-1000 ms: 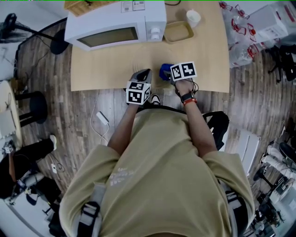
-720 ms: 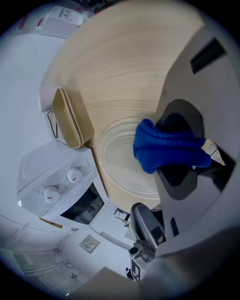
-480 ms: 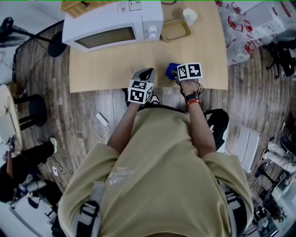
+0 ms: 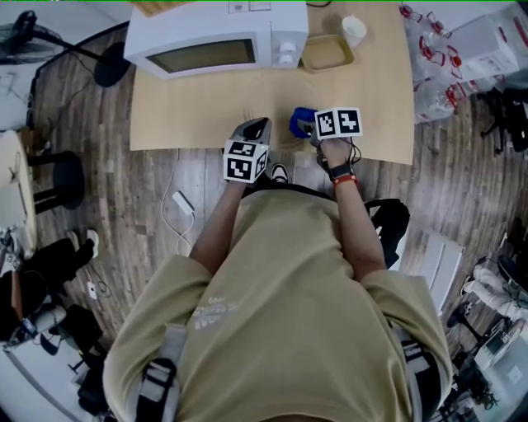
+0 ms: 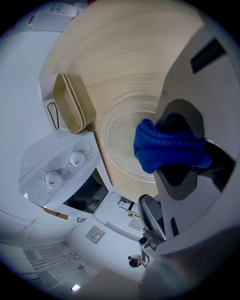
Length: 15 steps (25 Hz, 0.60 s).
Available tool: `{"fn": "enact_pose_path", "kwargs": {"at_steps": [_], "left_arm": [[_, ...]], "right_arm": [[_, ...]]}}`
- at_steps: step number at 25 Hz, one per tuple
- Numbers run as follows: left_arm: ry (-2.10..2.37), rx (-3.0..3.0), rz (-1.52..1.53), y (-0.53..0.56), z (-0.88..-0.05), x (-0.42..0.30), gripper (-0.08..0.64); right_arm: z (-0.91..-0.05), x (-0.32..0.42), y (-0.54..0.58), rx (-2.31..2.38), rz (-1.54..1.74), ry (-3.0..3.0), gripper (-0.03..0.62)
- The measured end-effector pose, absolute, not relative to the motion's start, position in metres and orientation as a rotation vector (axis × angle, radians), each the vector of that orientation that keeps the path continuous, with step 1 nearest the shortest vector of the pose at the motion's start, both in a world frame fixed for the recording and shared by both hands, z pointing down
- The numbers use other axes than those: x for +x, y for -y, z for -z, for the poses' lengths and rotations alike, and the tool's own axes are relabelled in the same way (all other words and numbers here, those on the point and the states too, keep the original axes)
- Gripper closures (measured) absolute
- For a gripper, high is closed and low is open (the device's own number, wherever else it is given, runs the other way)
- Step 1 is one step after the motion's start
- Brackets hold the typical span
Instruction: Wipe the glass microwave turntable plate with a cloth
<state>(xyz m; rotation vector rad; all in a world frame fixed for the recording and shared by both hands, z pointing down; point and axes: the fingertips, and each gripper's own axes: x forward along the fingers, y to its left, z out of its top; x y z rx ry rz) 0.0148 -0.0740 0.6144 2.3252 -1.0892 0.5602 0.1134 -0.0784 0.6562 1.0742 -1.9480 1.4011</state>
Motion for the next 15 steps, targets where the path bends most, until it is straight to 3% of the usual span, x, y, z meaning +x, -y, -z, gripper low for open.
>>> {"fn": "enact_pose_path", "kwargs": {"at_steps": [15], "left_arm": [[1.328, 2.197, -0.542, 0.06, -0.604, -0.076, 0.541]], "right_arm": [[-0.655, -0.023, 0.069, 0.692, -1.386, 2.082, 0.463]]}}
